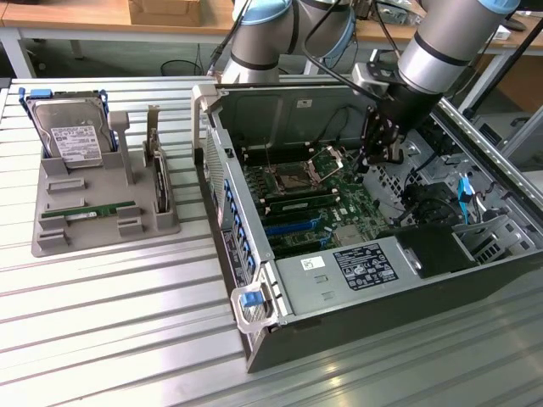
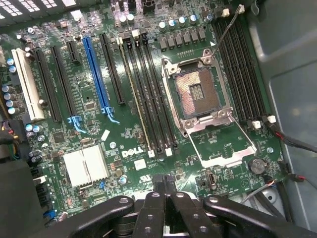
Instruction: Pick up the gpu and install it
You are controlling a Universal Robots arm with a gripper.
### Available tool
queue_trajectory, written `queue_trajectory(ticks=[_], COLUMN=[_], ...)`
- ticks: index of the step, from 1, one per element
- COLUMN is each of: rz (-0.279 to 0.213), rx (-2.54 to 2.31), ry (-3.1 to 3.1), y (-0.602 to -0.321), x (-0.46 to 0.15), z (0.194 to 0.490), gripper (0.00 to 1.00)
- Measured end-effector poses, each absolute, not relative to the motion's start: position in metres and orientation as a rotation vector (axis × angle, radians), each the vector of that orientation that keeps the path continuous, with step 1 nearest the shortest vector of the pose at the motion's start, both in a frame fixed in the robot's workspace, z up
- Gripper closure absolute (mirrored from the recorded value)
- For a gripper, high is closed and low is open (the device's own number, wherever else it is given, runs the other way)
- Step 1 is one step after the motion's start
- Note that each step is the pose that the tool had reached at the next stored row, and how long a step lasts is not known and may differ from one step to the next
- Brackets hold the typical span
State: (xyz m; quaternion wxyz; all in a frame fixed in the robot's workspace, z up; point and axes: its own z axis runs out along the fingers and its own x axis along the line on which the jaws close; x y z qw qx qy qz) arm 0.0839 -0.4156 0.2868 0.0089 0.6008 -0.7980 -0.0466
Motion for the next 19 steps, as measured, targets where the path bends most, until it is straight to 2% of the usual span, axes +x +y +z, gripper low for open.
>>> queue_trajectory(ticks=[19], rz=[-0.148], rx=[1.679], ry=[-2.639], y=[-0.4156], x=[0.0839], z=[0.2867], gripper=[0.89])
